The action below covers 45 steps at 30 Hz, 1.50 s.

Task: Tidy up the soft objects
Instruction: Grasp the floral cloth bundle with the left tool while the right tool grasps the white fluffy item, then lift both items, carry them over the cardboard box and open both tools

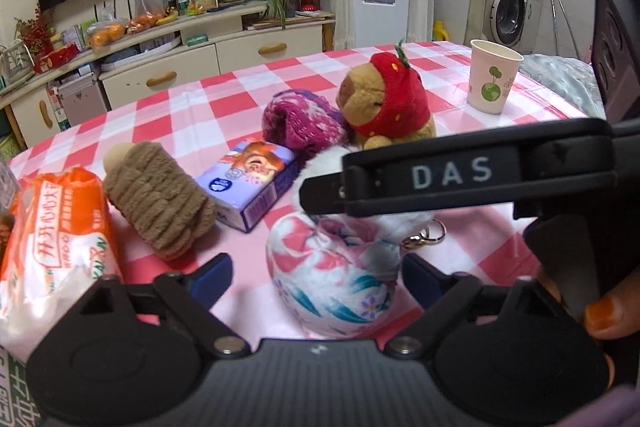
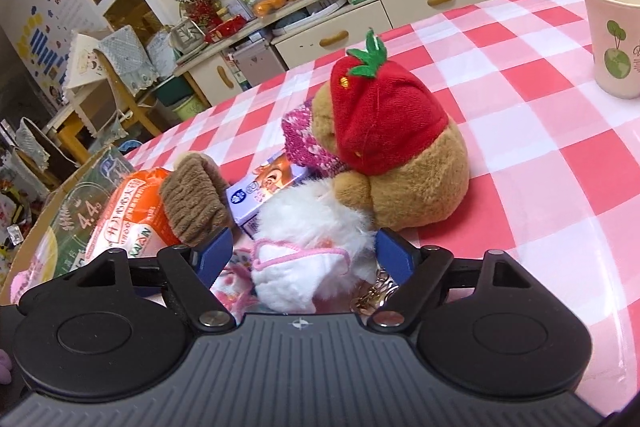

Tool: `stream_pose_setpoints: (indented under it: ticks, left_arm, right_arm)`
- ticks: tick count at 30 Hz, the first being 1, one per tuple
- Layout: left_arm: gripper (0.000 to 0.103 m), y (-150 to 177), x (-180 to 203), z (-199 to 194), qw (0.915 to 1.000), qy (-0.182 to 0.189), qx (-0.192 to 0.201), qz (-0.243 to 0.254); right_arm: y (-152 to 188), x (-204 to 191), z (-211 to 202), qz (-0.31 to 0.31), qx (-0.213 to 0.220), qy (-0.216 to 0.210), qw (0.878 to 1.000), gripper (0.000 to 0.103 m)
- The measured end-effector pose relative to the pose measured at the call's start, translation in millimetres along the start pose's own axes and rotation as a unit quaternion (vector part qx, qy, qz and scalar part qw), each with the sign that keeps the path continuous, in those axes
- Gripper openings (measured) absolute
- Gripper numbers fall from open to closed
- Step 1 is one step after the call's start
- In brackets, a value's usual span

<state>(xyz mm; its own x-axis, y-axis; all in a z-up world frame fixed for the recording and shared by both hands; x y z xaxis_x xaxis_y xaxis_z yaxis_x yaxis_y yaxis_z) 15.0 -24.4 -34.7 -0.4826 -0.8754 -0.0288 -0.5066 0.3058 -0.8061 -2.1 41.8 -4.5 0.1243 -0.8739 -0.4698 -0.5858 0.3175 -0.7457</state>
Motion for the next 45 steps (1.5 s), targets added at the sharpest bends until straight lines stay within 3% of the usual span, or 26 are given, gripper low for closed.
stream_pose_setpoints:
  ticks: [5, 17, 45]
  left_arm:
    - [0.069, 1, 0, 3, 0.9999, 0.006, -0.007, -0.007]
    - [0.066, 4, -9, -4, 0.9996, 0.007, -0.019, -0.019]
    - [0.066, -7, -42, -58, 0.9970, 0.000, 0.048, -0.061]
  right_arm:
    - [-1, 2, 2, -0.003, -0.004, 0.008, 1.000, 0.087]
    - [1, 3, 1, -0.035, -0.003, 0.019, 0.999, 0.057]
    - [-22, -36, -22, -0.056, 0.065, -0.043, 0.995, 0.054]
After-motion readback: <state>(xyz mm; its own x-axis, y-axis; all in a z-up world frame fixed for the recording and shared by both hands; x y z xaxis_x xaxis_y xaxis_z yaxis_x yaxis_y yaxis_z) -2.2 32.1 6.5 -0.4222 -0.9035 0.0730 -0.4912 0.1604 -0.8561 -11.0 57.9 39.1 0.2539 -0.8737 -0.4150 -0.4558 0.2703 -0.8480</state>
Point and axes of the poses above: each gripper's, at about its wrist camera, not at the fingertips, and z roughly the way its jaws point, x to its right, y to its underside, the point moved 9 cm from there along z, roughly the way its jaws point, and after that the axes turned 6 degrees about x, right-handed, at the moved point
